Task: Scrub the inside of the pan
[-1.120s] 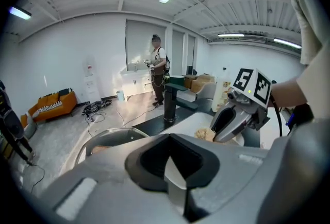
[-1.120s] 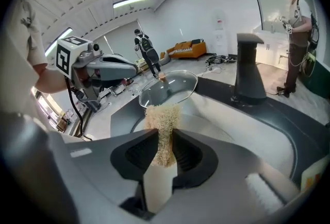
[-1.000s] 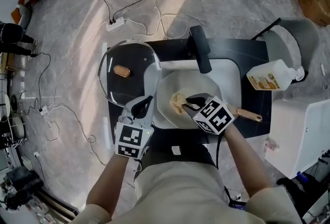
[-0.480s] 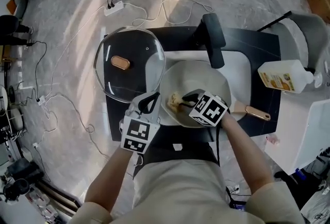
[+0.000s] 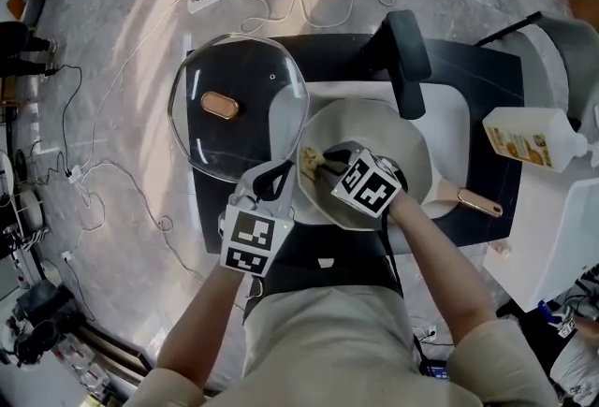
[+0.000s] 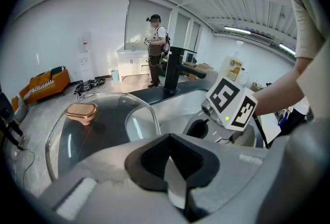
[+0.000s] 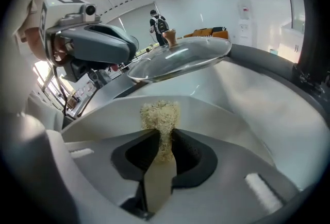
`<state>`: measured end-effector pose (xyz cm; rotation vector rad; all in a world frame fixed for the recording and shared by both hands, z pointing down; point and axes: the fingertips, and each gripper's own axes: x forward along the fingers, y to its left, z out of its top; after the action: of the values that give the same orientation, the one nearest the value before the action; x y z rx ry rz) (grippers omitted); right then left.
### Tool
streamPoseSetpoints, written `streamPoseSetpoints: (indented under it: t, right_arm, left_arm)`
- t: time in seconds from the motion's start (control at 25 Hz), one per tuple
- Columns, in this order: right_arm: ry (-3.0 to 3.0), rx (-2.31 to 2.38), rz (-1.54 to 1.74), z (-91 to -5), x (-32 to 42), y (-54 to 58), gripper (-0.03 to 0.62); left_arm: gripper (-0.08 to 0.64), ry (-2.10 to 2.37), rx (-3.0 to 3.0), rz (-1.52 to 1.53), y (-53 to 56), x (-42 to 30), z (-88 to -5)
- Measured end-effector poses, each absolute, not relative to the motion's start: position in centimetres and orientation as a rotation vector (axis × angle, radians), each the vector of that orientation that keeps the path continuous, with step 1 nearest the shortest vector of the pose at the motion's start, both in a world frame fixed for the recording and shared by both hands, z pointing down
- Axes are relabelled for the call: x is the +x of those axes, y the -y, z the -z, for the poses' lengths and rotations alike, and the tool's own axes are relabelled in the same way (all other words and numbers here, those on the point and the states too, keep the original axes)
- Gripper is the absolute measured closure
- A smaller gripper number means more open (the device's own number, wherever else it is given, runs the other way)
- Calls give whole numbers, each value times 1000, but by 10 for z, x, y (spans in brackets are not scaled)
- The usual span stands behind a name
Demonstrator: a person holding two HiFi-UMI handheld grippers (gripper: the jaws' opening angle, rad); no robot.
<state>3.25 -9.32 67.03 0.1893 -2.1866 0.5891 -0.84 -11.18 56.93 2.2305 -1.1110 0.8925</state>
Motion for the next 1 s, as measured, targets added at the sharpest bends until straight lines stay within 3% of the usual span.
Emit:
streamPoseSetpoints:
  t: [0.4,1.0]
  right_arm:
    - [2077,349,-450,-710,50,152,509]
    - [1645,546,-173,-733,159,187,509]
  left_arm:
    - [558,1076,2251,-871,117,-9,-571]
    - [558,995,2295,-853,117,-3,-574]
